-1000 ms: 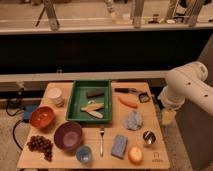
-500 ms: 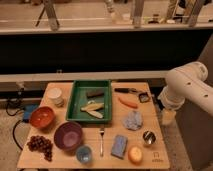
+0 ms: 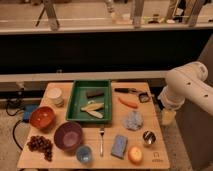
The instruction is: Place grapes in purple bowl
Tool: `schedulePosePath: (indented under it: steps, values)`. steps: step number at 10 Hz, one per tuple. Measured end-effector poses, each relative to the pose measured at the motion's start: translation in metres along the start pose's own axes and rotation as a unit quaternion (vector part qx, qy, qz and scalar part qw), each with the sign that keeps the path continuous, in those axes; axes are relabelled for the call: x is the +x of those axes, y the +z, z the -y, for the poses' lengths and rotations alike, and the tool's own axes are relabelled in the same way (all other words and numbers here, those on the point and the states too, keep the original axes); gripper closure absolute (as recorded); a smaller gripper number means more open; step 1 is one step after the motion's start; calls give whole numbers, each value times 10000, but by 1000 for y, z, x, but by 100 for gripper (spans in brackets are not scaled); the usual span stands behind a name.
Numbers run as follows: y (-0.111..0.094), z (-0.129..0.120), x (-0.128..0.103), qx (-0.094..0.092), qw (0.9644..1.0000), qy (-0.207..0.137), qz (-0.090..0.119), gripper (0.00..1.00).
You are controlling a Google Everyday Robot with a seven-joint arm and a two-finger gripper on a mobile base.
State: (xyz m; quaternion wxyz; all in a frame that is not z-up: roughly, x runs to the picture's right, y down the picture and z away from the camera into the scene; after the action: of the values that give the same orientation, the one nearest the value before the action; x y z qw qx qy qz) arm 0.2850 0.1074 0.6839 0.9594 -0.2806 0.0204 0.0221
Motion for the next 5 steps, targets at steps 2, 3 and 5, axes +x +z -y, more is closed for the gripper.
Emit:
schedulePosePath:
  steps: [2, 3, 5]
  values:
    - [-8, 1, -15, 26, 9994, -323, -81, 20]
    - [-12, 1, -28, 27, 9988, -475, -93, 20]
    - [-18, 2, -47, 39, 9969, -766, -149, 20]
